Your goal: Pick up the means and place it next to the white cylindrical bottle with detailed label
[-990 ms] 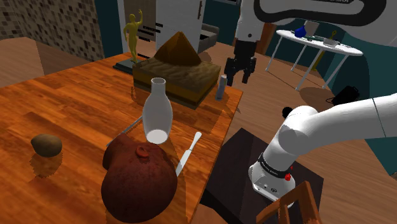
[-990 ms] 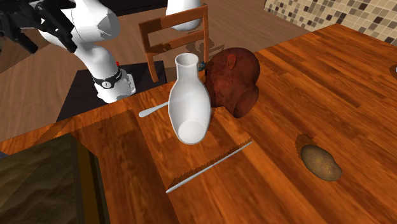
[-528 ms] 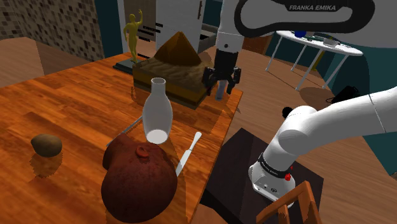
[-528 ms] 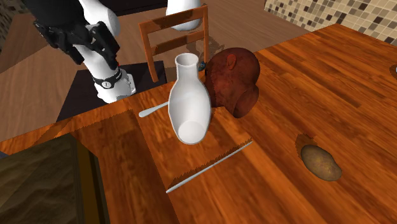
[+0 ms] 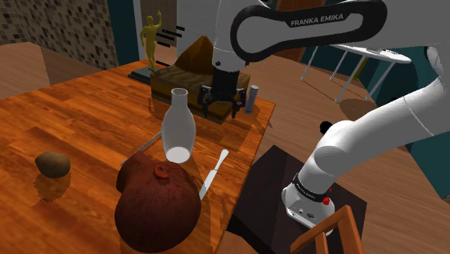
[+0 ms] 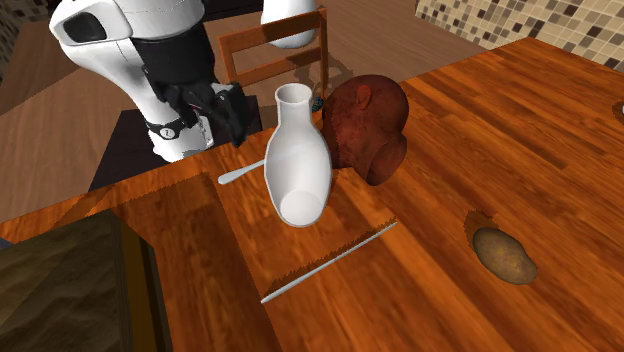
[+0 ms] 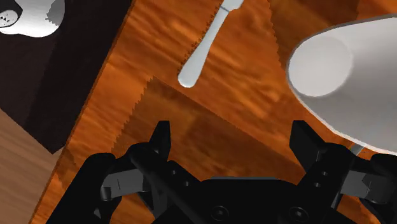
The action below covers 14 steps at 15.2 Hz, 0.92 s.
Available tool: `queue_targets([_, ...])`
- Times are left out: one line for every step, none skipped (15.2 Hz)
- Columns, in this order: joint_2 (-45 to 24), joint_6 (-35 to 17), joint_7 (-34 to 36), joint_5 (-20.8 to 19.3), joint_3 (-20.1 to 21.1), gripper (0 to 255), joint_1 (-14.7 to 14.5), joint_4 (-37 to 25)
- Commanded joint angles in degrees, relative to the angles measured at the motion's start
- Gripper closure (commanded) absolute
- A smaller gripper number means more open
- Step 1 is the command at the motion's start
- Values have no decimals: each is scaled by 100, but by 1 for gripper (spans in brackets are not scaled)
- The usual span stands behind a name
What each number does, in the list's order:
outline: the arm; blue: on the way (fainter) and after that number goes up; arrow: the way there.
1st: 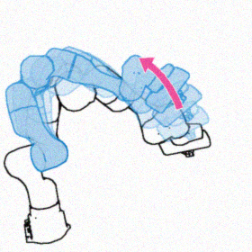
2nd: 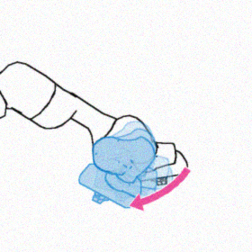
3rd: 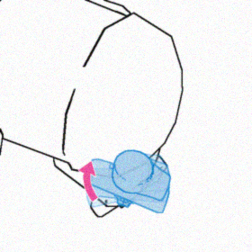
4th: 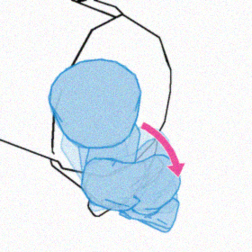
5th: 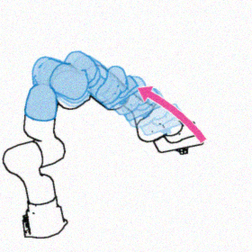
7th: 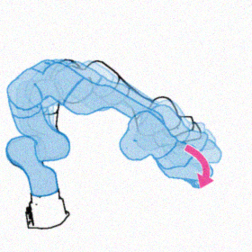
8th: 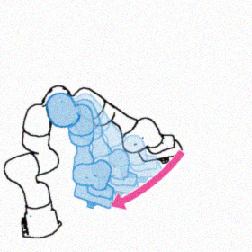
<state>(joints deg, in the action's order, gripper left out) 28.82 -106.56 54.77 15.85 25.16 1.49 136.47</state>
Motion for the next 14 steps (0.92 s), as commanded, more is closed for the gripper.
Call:
queue_targets([-373,-302,606,-32,333,0,97,-172])
queue_targets([-586,-434,897,-91,491,0,163,-289])
queue_targets([-809,-561,1195,-172,647,0,232,-416])
queue_targets([-1042,-682,1503,-275,799,0,302,-552])
queue_targets([-1286,-795,1821,-404,946,0,371,-696])
queue_targets([-1541,-899,2150,-557,1088,0,440,-849])
queue_targets([-1807,-992,2490,-737,1221,0,502,-1011])
queue_targets([-2083,-1073,2839,-941,1347,0,560,-1183])
queue_targets([-2371,-1139,3199,-1171,1453,0,599,-1364])
queue_targets([-2669,-1188,3565,-1422,1532,0,613,-1556])
queue_targets([-2971,-1218,3933,-1687,1587,0,604,-1758])
queue_targets([-3276,-1230,4295,-1958,1618,0,572,-1971])
queue_targets([-3578,-1223,4645,-2225,1613,0,507,-2195])
queue_targets([-3874,-1199,4977,-2481,1584,0,420,-2429])
